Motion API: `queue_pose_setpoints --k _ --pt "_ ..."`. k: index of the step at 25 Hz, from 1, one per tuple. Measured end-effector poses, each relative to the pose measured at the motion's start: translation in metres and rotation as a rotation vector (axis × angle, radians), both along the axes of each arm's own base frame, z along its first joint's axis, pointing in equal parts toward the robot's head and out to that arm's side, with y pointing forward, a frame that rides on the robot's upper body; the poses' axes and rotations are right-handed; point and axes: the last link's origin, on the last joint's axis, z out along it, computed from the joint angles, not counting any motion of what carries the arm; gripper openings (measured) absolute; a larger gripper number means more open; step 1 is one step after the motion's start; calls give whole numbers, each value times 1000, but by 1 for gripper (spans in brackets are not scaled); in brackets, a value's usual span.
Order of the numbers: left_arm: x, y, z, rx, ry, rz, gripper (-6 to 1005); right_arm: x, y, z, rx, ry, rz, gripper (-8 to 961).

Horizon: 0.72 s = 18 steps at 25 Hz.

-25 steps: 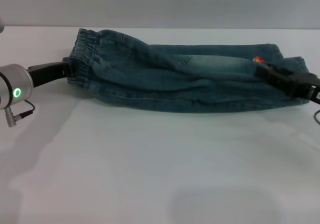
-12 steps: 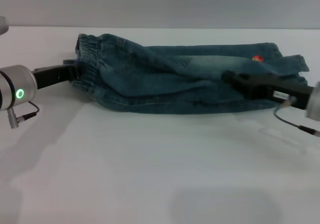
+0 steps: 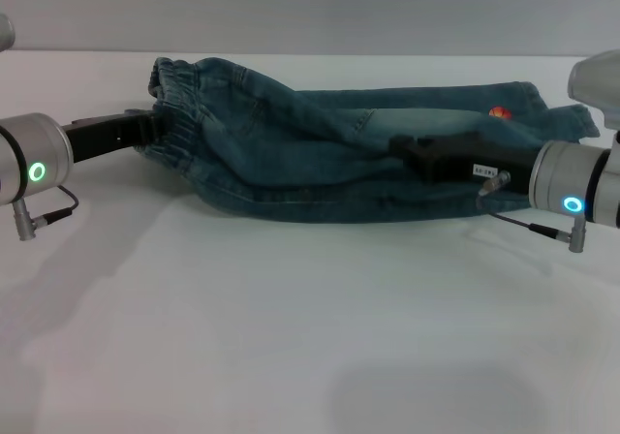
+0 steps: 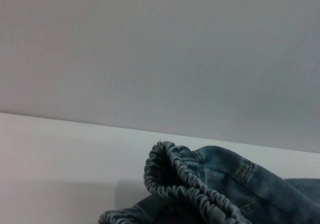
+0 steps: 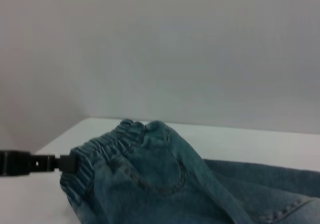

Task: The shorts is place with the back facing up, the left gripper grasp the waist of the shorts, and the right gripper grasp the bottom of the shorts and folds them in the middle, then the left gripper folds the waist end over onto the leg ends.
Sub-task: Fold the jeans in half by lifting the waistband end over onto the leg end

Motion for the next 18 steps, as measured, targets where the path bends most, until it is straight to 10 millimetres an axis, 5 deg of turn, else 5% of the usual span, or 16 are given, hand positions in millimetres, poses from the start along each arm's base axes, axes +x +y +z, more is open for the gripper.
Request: queue_pose_setpoints --k 6,18 --pt "3 0 3 -1 -1 -11 106 7 8 2 52 -31 -51 0" --pt "-1 -3 5 3 -2 -7 106 46 22 38 277 -144 -204 3"
